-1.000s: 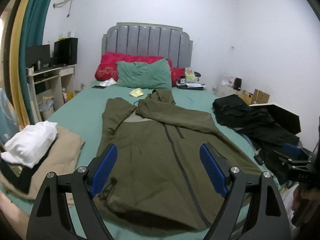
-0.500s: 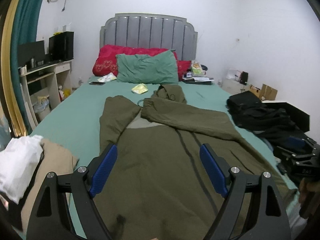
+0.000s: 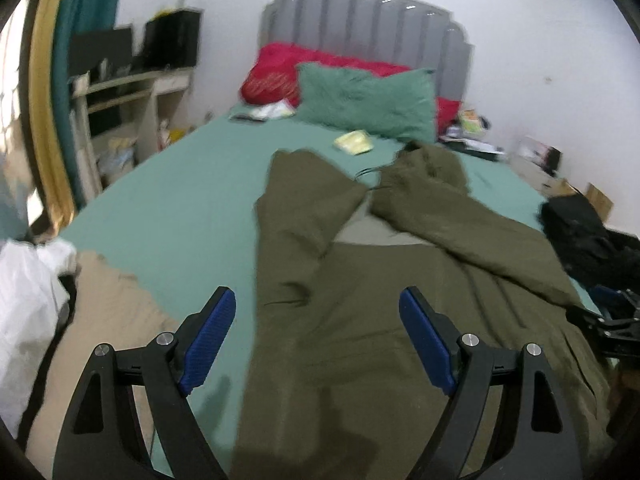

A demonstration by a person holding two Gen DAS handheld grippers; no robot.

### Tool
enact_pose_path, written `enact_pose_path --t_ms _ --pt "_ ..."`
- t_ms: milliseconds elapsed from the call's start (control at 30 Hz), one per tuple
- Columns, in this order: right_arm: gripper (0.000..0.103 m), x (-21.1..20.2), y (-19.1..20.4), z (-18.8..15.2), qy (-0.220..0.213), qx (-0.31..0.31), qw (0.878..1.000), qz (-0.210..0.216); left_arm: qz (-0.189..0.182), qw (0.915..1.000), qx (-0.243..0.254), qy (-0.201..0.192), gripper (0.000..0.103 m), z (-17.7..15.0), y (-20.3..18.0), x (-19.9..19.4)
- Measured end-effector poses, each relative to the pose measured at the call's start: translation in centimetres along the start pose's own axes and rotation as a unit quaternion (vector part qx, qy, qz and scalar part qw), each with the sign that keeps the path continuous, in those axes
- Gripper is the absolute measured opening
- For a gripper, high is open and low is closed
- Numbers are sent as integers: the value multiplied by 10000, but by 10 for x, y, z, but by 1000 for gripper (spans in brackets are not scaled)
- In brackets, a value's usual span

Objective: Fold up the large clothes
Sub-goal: 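Reach the right tool to the jacket sleeve cuff and grasp it, then lift the gripped sleeve up off the bed with the right tool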

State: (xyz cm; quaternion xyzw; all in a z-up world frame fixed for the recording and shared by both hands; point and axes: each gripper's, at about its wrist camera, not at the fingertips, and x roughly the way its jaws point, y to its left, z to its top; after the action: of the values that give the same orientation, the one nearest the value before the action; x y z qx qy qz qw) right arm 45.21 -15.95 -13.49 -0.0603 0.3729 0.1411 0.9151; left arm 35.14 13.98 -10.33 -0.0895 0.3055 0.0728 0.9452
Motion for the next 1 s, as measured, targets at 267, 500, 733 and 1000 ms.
enact_pose_path --t_ms 267,500,733,1000 --pt "102 120 25 75 209 -21 9998 9 154 9992 -220 282 87 9 40 28" --pt "99 217 58 122 440 418 9981 141 -34 9963 -575 637 86 18 71 42" --pt "86 260 86 134 730 343 9964 -275 -155 9962 -498 698 86 7 83 26" --pt "6 211 87 155 56 257 9989 395 -295 9947 -632 761 86 5 98 17"
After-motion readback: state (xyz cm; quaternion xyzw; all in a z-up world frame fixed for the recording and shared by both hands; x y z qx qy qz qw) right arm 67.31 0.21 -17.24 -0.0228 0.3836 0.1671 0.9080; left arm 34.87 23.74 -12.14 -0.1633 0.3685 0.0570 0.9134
